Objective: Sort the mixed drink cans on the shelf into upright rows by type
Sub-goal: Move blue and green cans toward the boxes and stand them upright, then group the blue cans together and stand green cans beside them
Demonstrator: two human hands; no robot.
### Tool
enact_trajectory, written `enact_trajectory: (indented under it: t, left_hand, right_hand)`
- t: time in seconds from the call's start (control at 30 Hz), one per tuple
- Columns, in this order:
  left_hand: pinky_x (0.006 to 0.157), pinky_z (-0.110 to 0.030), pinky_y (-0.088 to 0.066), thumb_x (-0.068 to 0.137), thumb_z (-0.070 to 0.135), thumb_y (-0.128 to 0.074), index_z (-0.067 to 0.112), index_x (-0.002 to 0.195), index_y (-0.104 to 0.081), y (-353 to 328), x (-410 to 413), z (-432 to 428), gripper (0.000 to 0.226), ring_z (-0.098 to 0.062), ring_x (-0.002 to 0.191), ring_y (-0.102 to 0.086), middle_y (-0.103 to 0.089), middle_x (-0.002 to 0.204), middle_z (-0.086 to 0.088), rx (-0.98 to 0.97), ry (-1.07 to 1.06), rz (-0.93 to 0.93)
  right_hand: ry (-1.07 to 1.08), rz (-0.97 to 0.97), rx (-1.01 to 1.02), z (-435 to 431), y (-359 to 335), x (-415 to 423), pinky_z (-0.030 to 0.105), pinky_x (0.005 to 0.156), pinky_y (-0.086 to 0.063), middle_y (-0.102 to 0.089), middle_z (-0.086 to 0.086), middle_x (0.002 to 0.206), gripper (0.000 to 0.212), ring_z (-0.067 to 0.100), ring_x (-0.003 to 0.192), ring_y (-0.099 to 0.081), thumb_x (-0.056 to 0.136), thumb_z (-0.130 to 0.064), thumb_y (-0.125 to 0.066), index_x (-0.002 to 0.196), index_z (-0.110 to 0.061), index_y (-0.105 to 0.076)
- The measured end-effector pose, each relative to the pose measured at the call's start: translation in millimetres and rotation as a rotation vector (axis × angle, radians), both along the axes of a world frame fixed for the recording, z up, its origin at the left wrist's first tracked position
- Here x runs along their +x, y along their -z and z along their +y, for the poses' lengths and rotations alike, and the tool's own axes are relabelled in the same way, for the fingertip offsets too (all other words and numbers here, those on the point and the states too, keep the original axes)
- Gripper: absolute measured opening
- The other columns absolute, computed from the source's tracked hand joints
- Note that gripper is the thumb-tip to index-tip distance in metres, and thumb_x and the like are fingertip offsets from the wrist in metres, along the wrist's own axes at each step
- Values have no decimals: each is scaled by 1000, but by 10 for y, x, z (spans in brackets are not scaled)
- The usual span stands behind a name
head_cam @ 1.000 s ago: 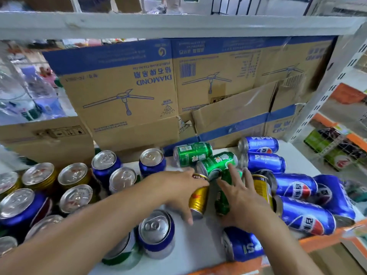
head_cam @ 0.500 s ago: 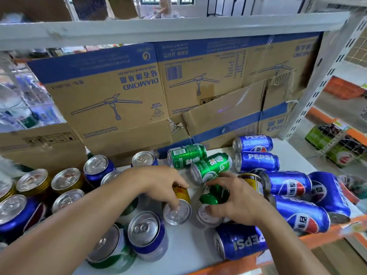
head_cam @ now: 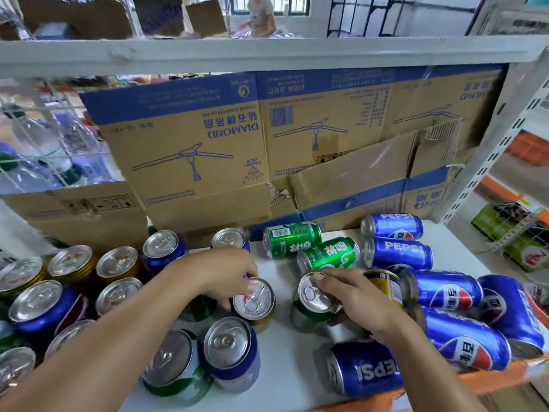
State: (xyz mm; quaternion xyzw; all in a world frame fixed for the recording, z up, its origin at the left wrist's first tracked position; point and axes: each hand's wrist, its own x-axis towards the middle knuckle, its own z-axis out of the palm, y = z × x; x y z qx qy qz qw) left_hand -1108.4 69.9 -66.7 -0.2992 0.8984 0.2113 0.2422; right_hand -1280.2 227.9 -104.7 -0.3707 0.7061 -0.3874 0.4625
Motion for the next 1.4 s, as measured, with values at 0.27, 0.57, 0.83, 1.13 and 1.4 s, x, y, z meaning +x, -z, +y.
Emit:
enact_trajectory:
  t: [0.27,0.57,0.83,1.13,1.4]
  left_hand:
    - [85,-29,-48,78,57,-68,34,127,-55,-42,111,39,55,-14,106,-58,-58,117,10,-49,-64,90]
    - [69,-25,-42,69,52,-78,29,122,-57,-99,133,114,62,-15,91,-52,-60,115,8,-132,-17,6]
    - [78,-32,-52,74,53,-72,27,116,-63,-143,190,114,50,-21,94,-59,-65,107,-1,-216,-27,-55]
    - [82,-30,-44,89,50,-56,37,122,-57,-258,130,120,35,-19,110,-54,-55,123,5,-293,-41,269]
    - [78,-35,-48,94,34,-52,26,119,-58,-150,-294,63,27,-20,97,-55,-57,115,0,-379,48,285]
  right_hand:
    - [-53,11,64,-96,30,150,34,66,-56,-68,4,98,20,21,91,-63,95,-38,-56,94,-23,-69]
    - [42,-24,-6,-69,-48,329,49,70,-60,-62,-7,99,19,14,92,-61,98,-38,-49,87,-32,-63]
    - [-128,-11,-129,-38,165,352,34,78,-57,-69,-6,104,67,12,96,-66,54,-48,-84,113,-31,-59]
    - [-230,216,-107,-124,90,274,31,88,-54,-68,-12,107,64,3,97,-64,60,-54,-81,115,-32,-57]
    - [-79,667,-48,-220,-65,-269,24,77,-51,-67,-4,109,36,11,95,-65,85,-38,-71,116,-22,-61]
